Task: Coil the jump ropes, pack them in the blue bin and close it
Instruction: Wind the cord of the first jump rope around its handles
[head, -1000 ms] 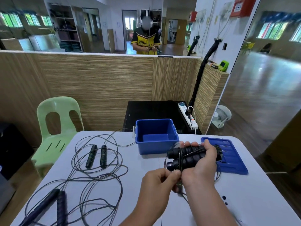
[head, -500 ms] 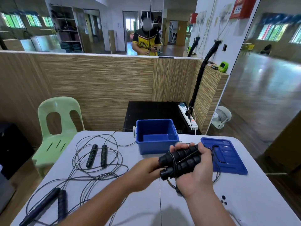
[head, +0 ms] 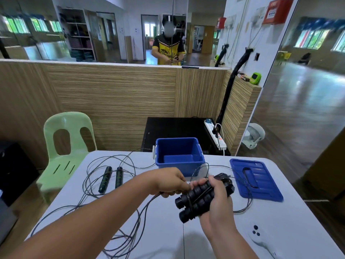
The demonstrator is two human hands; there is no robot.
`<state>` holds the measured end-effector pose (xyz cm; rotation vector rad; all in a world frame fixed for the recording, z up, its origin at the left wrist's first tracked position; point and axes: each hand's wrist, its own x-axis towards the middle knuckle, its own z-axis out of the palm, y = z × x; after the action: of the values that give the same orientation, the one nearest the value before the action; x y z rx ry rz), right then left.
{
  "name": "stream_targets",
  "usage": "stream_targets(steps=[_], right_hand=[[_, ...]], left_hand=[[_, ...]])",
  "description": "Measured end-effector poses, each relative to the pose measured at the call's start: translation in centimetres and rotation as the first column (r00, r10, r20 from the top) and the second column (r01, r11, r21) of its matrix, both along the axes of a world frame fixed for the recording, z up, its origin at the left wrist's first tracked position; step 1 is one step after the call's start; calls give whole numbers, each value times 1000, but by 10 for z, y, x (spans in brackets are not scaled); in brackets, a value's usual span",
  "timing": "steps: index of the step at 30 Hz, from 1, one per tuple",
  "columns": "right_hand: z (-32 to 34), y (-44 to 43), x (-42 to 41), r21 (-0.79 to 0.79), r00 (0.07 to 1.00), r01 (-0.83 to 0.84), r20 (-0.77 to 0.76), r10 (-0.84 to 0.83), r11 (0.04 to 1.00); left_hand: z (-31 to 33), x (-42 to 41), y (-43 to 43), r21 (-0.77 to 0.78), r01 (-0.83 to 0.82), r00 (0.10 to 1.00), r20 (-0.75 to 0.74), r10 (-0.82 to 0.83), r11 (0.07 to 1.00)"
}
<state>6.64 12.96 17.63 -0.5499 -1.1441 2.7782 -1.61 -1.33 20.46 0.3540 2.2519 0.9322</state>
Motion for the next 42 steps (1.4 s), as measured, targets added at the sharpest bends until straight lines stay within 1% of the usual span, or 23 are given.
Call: stream_targets(steps=[4,6,8,9,11,12,14,15,17,20,22,24,27,30,34,38,40,42], right_hand=[[1,0,-4,62,999,33,34,-35,998],[2,0,-6,79,998,59,19,-61,995],[0,0,-8,113,996,81,15,-83,990],[0,-1,-9,131,995,90,20,-94,987],[-4,-2,-11,154,994,97,36,-104,983],[-5,-3,-11,168,993,99,42,-107,981],[-7,-4,-12,214,991,112,49,-125,970],[-9,-5,-13,239,989,122,54,-139,963],[-11,-6,-17,278,985,141,60,-163,950],[-13,-7,-24,332,979,162,65,-194,929],[-15,-8,-28,359,973,180,69,-219,916],[-15,-7,-31,371,968,200,69,-242,907],[-11,-4,-35,336,964,246,17,-267,909],[-4,0,-40,253,955,291,-11,-298,923],[4,3,-45,228,937,337,16,-349,914],[6,6,-46,168,921,379,24,-388,910],[7,4,-45,144,917,394,11,-400,908],[10,3,-44,114,915,402,-9,-403,909]], left_hand=[[9,0,10,-72,-52,998,26,54,996],[12,3,13,-99,-97,995,9,98,990],[13,4,17,-86,-157,988,0,157,984],[16,6,18,-107,-158,987,-24,157,982],[19,9,21,-196,-94,987,-148,66,976],[19,10,22,-224,-91,976,-212,43,970],[19,15,26,-288,-57,935,-350,-50,956],[19,17,28,-317,-65,914,-399,-71,946],[19,18,32,-408,-58,883,-447,-144,911],[15,20,35,-440,-76,860,-483,-165,895],[17,24,37,-420,-101,837,-526,-151,902],[18,27,39,-390,-126,843,-527,-109,912],[23,38,43,-368,-144,839,-538,-84,919],[19,49,45,-239,-181,811,-585,8,954],[5,67,51,-63,-204,823,-551,136,977],[-7,76,49,115,-241,766,-586,262,964],[-14,80,48,189,-263,747,-580,324,946],[-18,84,48,251,-280,746,-550,375,926]])
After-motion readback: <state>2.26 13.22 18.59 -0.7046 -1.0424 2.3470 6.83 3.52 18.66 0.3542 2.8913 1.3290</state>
